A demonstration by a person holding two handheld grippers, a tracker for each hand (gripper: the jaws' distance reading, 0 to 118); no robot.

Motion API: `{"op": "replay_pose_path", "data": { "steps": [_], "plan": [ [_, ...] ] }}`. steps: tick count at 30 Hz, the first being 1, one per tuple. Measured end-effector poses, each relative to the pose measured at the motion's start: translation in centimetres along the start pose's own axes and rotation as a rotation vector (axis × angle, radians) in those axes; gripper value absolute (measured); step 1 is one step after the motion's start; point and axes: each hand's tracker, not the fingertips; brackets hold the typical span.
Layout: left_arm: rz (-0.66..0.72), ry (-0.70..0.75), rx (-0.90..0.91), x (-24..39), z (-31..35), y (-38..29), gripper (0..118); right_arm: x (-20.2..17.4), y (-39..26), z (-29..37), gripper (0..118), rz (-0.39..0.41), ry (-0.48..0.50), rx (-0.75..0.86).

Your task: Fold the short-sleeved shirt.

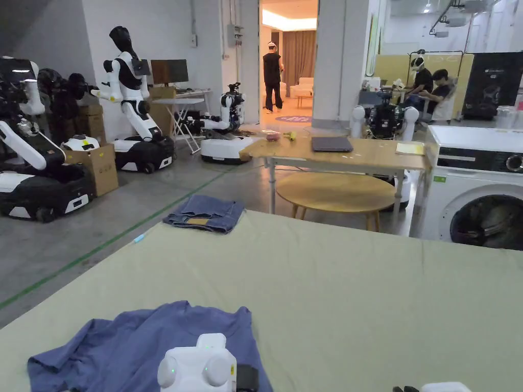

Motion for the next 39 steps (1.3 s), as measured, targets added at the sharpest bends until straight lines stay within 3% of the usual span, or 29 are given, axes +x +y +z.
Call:
{"op": "replay_pose_path", "data": {
  "steps": [1,3,5,6,7,9,15,23,30,32,36,39],
  "plan": [
    [-0.043,0.043,-0.042,0.4,-0.8,-0.4,95,0.5,0.0,0.0,6,-0.001,-0.005,-0.005],
    [-0.181,0.122,-0.067,1.0,-1.1,-1.7,89,1.2,0.0,0.1,2,0.007,-0.019,-0.009],
    [-0.13,0.083,-0.018,0.9,0.6,-1.9,48,2.1,0.0,0.8,2,0.008,-0.036,-0.01],
    [-0.123,0.082,-0.007,0.1,-0.5,-1.3,48,2.7,-0.1,1.2,2,0.001,-0.042,-0.008],
    [-0.134,0.116,0.018,0.0,-0.4,-1.3,39,3.4,-0.1,1.6,2,-0.012,-0.048,-0.004],
    [-0.137,0.125,0.023,-0.8,-0.1,-2.0,0,4.6,-0.2,2.9,2,-0.035,-0.061,0.003],
    [-0.033,-0.055,0.172,4.1,9.4,-0.6,0,10.4,-0.4,8.3,2,-0.07,-0.149,0.035],
    [-0.225,-0.376,0.365,22.3,18.9,1.1,0,19.3,-0.3,17.2,2,-0.146,-0.323,0.095],
    [-0.499,-0.656,0.367,40.4,25.4,-4.3,0,25.2,-1.4,22.3,2,-0.188,-0.438,0.114],
    [-0.61,-0.633,0.309,44.3,24.4,-6.9,0,26.3,-2.1,22.9,2,-0.196,-0.463,0.108],
    [-0.849,-0.426,0.196,48.8,18.2,-14.0,0,27.9,-3.6,23.5,2,-0.216,-0.498,0.086],
    [-0.855,-0.341,0.062,48.3,14.0,-17.1,0,28.5,-4.6,23.4,2,-0.23,-0.501,0.065]
  ]
}}
